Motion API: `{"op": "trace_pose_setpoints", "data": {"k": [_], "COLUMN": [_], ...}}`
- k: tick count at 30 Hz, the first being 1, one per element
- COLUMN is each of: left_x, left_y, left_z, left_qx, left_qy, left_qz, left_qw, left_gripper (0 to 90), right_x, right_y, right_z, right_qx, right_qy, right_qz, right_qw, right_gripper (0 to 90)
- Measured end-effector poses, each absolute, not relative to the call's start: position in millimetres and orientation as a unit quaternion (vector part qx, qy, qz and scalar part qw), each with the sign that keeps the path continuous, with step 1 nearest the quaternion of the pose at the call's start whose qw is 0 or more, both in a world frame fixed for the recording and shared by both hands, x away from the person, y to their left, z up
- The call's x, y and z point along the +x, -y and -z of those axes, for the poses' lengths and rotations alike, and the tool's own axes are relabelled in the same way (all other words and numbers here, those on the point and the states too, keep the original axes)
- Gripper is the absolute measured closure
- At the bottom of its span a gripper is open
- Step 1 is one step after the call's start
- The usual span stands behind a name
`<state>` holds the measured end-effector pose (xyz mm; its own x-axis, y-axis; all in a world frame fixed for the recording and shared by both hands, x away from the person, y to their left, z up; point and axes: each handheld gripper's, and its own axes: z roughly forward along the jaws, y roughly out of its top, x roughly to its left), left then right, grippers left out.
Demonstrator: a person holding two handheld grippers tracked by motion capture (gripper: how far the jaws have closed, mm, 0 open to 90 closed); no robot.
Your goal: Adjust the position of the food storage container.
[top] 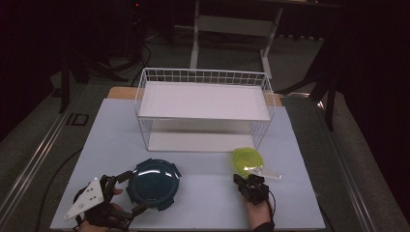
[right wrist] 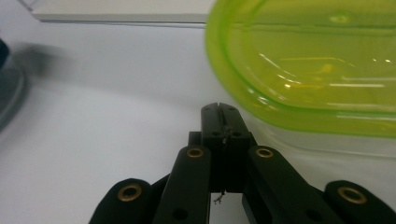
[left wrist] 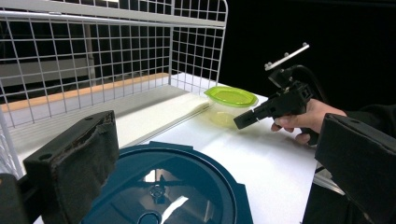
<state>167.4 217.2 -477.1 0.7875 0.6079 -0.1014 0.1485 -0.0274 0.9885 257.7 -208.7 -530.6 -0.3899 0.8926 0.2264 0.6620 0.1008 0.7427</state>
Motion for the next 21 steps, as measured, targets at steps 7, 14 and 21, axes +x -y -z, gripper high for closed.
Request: {"op": "trace_pose_setpoints", "data": {"k": [7,14,21], "left_x": [167,167,167], "left_y": [-217,-216,-216], "left_z": [477,477,478], "left_qx": [0.695,0.697,0.697], "left_qy": [-0.271,-0.271,-0.271], "left_qz": [-0.179,-0.179,-0.180], "left_qw": [0.641,0.639,0.639], "left_gripper": [0.0,0.0,0.0], "right_x": [259,262,266], "right_y": [233,262,289], "right_z": [531,532,534], "right_qx": [0.564,0.598,0.624], "right_qy": [-0.708,-0.681,-0.660], "right_qz": [-0.399,-0.394,-0.381], "right_qw": [0.148,0.155,0.174], "right_gripper": [90.0,90.0,90.0]}}
